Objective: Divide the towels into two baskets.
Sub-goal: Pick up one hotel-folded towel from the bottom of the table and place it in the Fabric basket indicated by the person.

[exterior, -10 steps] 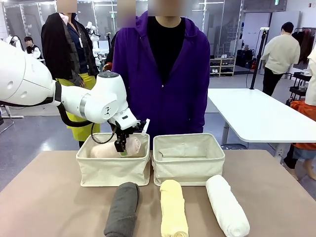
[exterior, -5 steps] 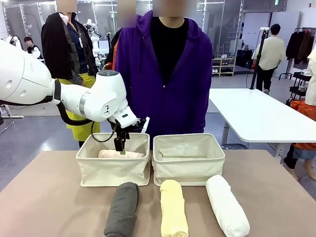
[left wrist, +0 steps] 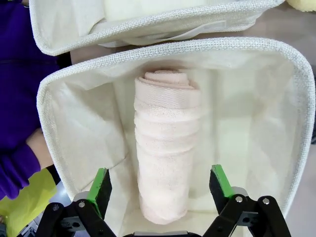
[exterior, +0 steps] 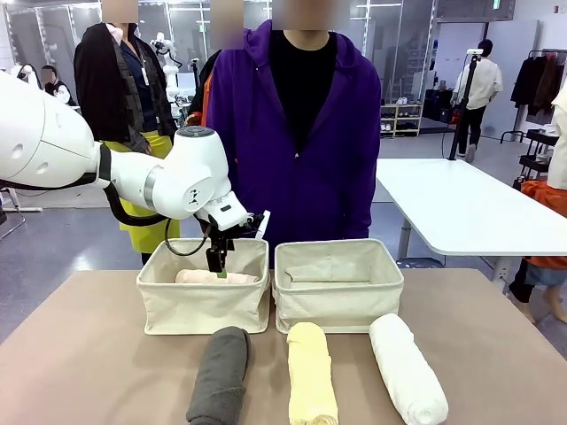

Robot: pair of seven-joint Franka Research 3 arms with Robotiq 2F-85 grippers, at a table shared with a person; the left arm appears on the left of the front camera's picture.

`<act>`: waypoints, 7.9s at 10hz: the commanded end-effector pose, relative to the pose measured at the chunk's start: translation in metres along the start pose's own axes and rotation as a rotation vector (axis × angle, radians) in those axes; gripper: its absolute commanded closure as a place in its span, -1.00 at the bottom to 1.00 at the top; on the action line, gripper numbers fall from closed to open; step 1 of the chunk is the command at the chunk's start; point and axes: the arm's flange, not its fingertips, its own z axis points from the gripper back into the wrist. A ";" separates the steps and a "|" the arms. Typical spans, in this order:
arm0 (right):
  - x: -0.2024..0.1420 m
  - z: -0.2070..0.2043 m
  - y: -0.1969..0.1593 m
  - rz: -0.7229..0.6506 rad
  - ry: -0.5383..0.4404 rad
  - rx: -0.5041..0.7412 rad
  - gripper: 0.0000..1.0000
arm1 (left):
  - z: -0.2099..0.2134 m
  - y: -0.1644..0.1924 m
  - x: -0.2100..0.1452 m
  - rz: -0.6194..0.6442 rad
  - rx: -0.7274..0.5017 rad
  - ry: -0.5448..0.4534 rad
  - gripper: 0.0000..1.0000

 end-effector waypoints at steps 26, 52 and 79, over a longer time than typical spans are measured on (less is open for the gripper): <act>-0.001 0.003 0.003 0.009 -0.007 0.008 -1.00 | 0.086 -0.267 -0.397 1.266 -0.661 -1.241 -1.00; -0.001 -0.024 0.032 0.055 0.105 -0.071 -1.00 | 0.086 -0.267 -0.397 1.266 -0.661 -1.241 -1.00; -0.200 -0.406 0.006 0.330 0.572 -0.753 -0.60 | 0.086 -0.267 -0.397 1.266 -0.661 -1.241 -1.00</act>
